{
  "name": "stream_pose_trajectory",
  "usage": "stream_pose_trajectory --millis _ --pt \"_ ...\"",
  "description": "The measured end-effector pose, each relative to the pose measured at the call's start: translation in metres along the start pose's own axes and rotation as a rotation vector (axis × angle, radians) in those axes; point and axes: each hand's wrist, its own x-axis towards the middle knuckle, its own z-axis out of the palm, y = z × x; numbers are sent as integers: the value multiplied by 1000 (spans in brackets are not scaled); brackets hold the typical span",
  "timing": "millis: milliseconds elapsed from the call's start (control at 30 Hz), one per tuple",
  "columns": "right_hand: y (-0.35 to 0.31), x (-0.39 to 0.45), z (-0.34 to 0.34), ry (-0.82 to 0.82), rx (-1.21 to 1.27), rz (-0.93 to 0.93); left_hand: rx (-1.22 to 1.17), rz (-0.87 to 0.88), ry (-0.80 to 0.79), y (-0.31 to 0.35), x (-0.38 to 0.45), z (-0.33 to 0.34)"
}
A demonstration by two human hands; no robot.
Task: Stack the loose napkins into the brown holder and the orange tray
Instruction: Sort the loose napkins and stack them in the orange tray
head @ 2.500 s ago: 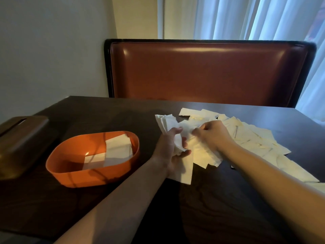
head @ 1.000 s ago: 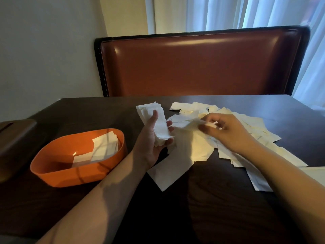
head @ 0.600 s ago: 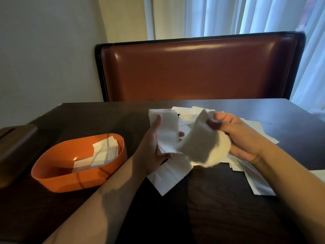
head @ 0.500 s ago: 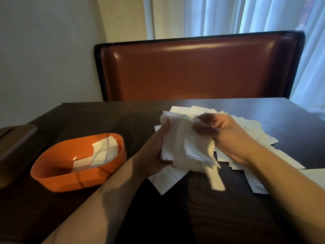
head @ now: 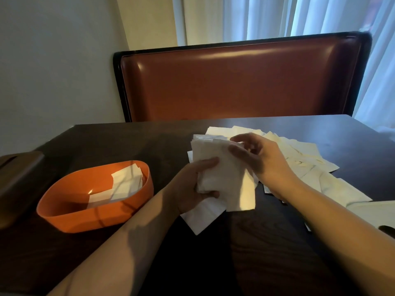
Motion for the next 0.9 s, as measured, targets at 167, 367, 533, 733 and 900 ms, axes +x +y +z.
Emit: stream_pose_trajectory --millis 167,367,533,733,900 --pt "8 4 -14 -112 134 151 -52 68 79 4 -1 0" --pt "3 5 -19 -95 124 111 -29 118 148 5 0 -4" --pt "-3 7 -30 -113 239 106 38 238 249 -1 0 -11" --pt "-10 5 -35 -246 637 165 147 243 211 0 -1 -4" --pt "7 4 -1 10 298 108 -33 53 204 2 3 -1"
